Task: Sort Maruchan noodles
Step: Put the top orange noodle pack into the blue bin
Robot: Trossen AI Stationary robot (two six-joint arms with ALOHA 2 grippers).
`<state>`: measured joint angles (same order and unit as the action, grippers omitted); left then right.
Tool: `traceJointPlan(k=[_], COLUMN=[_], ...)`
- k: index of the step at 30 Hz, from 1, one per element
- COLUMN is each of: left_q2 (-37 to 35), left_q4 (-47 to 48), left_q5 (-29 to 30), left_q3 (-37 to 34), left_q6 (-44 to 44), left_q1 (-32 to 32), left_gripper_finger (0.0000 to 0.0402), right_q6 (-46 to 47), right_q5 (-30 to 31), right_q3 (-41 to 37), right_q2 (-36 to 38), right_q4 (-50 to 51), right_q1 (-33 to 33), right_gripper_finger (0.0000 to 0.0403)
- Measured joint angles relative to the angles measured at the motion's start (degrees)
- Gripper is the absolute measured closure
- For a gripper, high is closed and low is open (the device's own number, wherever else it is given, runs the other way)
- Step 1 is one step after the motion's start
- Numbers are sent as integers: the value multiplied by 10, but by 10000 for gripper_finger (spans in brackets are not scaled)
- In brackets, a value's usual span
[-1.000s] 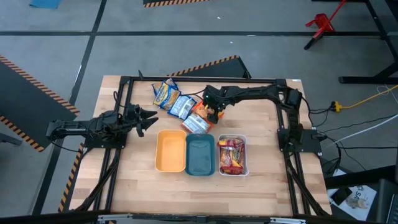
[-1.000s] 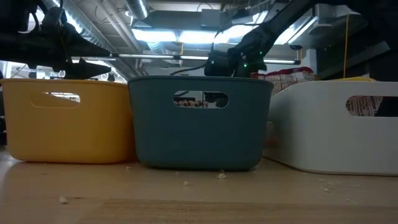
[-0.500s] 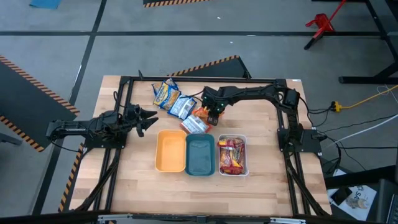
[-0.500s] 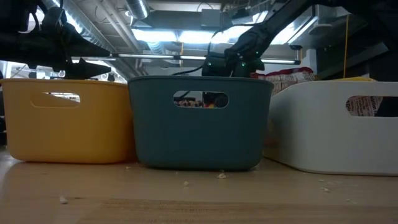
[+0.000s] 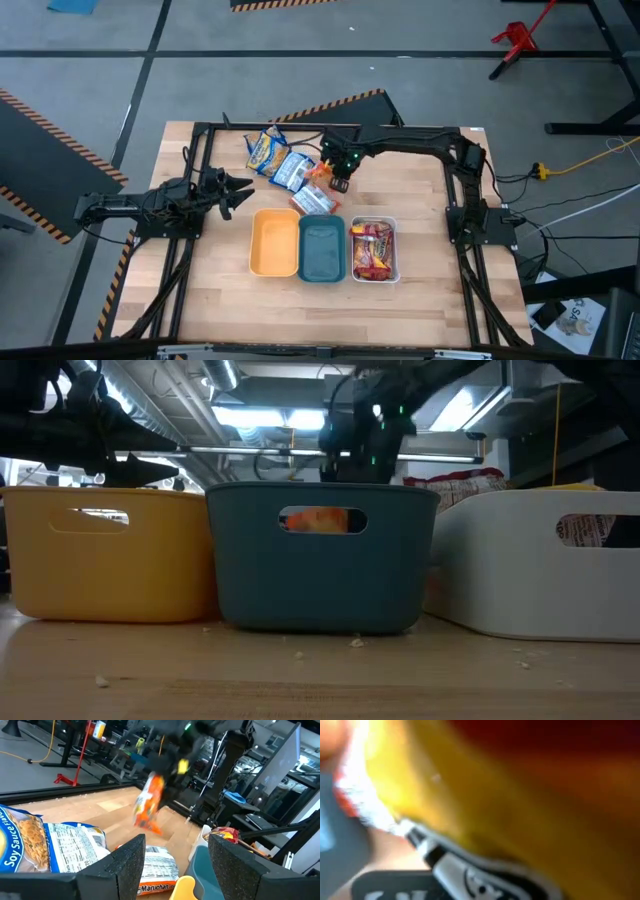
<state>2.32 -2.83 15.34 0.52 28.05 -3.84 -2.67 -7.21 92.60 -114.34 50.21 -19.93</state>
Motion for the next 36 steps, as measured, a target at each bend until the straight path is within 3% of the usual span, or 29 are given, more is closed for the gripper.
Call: traceJointPlan(k=[3, 8, 11, 14, 19, 23, 28, 36], left_q2=[0, 0, 0, 0, 0, 0, 0, 0], left_q4=[0, 0, 0, 0, 1, 2, 2, 5], left_q5=[0, 0, -1, -7, -16, -16, -19, -31], left_q3=[0, 0, 0, 0, 0, 0, 0, 0], left_q6=[0, 0, 3, 6, 16, 18, 19, 29], left_q1=[0, 0, 0, 0, 0, 0, 0, 0], left_gripper_finger=[189, 189, 189, 189, 189, 189, 189, 189], right_q6=[15, 106, 195, 340, 537, 606, 694, 757], right_q5=[-27, -137, -147, -113, -4, 67, 148, 146], right_q3=[40, 97, 106, 106, 106, 100, 62, -51], right_q2=[17, 46, 62, 68, 68, 64, 64, 64], right_q4=[41, 77, 77, 77, 52, 29, 13, -144], right_q1=[16, 63, 112, 169, 282, 345, 364, 365], right_gripper_finger=[377, 375, 356, 349, 357, 359, 359, 359])
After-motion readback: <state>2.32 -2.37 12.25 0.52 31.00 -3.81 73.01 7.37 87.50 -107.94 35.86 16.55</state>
